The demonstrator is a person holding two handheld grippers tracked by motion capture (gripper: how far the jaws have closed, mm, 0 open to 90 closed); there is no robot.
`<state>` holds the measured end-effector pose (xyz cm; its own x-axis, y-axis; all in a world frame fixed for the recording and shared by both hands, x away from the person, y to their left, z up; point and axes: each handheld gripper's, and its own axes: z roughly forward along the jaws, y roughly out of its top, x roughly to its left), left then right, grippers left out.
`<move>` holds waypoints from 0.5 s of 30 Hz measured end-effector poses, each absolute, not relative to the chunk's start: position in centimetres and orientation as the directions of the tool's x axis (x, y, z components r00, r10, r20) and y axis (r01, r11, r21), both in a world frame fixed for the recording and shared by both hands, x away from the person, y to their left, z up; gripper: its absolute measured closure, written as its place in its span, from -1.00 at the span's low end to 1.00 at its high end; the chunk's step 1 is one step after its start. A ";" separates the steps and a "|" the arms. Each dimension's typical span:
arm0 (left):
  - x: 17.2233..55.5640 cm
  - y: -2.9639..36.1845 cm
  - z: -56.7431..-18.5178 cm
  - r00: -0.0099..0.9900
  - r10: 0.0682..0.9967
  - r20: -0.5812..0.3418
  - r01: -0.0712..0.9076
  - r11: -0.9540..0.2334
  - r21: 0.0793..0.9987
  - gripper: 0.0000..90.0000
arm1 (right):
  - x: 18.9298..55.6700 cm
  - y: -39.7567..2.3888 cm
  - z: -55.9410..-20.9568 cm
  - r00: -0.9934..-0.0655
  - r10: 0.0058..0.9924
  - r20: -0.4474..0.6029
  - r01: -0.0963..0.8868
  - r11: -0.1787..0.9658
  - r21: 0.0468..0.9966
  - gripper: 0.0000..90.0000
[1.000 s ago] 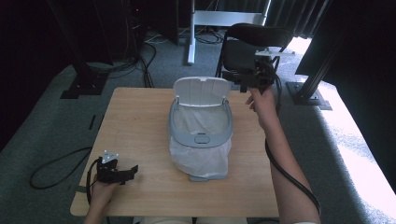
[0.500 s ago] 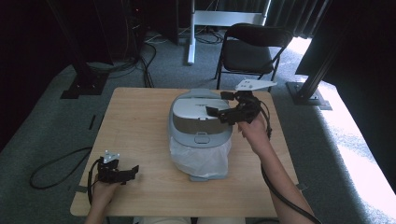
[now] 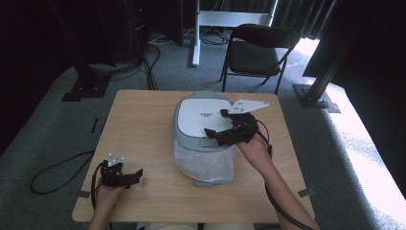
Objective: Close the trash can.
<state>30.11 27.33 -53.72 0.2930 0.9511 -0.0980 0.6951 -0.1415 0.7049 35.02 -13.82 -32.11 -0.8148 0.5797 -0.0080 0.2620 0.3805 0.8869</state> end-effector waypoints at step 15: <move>29.9 27.5 -54.1 0.290 0.952 -0.094 0.706 -0.146 0.693 -0.99 | 34.8 -13.8 -32.5 -0.800 0.598 -0.038 0.249 0.389 0.887 -0.78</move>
